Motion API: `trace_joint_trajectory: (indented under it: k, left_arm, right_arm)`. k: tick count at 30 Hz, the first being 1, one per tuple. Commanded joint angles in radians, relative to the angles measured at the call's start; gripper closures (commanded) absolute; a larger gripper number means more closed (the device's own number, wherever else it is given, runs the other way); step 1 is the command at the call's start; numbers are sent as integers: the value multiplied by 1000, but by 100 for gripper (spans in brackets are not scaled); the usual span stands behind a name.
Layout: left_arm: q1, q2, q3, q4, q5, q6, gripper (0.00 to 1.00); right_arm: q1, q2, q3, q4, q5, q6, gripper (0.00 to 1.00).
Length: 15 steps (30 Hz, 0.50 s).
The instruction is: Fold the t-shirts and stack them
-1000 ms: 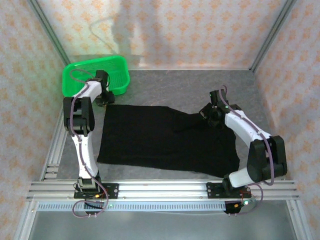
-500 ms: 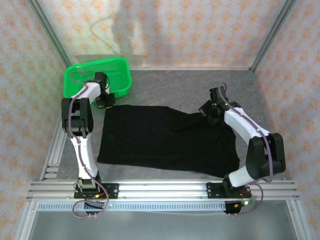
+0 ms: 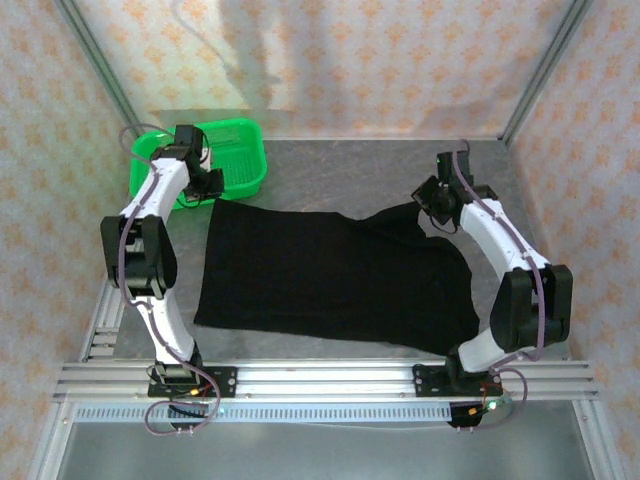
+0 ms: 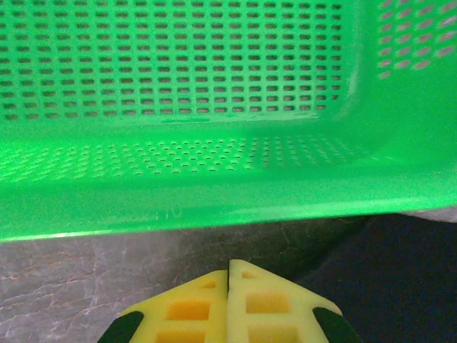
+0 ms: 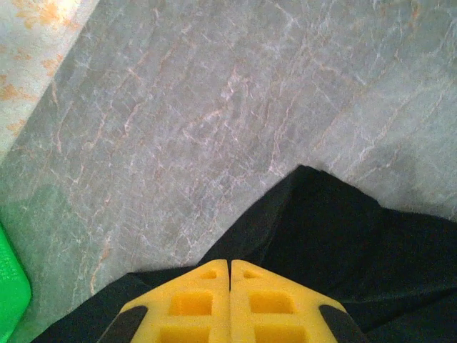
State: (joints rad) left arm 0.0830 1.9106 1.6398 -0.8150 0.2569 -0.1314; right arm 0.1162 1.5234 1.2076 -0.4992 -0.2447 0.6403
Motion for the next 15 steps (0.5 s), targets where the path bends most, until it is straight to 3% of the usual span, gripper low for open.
trace_joint_trajectory:
  k: [1,15]
  left_arm:
    - [1,-56,-29,-36,-6,12,100]
    - [12,-232,-118,-15,1,5,100]
  right_arm:
    - [-8,20,62,-45,41,-62,100]
    - [-22,-14,133,-86,39,-126,100]
